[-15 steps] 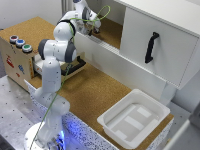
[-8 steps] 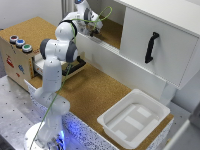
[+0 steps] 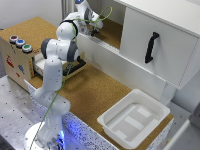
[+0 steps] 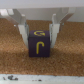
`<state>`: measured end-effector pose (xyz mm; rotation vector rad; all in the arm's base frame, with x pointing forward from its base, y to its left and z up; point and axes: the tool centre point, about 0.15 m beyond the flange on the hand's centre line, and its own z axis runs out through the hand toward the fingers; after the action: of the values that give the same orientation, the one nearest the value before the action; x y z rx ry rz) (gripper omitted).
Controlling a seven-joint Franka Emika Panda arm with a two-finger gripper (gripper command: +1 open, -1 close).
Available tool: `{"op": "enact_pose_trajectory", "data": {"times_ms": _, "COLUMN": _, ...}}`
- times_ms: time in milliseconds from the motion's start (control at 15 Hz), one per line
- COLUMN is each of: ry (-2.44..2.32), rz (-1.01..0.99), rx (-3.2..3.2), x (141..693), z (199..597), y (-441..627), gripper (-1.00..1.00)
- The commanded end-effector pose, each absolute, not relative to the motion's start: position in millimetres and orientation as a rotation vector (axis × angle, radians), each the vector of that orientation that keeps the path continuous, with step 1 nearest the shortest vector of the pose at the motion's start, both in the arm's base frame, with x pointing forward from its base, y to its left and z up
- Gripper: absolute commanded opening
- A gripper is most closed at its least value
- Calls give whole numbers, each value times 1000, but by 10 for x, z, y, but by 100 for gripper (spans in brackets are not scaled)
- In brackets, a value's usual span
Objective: Place the purple block on top of the drawer
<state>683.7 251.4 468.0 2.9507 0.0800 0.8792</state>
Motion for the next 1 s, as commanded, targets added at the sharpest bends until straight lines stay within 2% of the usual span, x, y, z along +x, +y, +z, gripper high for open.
{"op": "enact_pose_trajectory", "data": {"times_ms": 0, "ry": 21, "rz": 850, "rx": 2915, "x": 6646, "z": 4890, "y": 2419, "gripper": -100}}
{"op": "enact_pose_trajectory", "data": {"times_ms": 533, "ry": -52, "rz": 888, "rx": 2907, "x": 5473, "z": 5249, "y": 2224, "gripper": -100}}
{"op": "enact_pose_trajectory", "data": {"times_ms": 933, "ry": 7, "rz": 781, "rx": 2896, "x": 4841, "z": 5190, "y": 2232, "gripper": -100}}
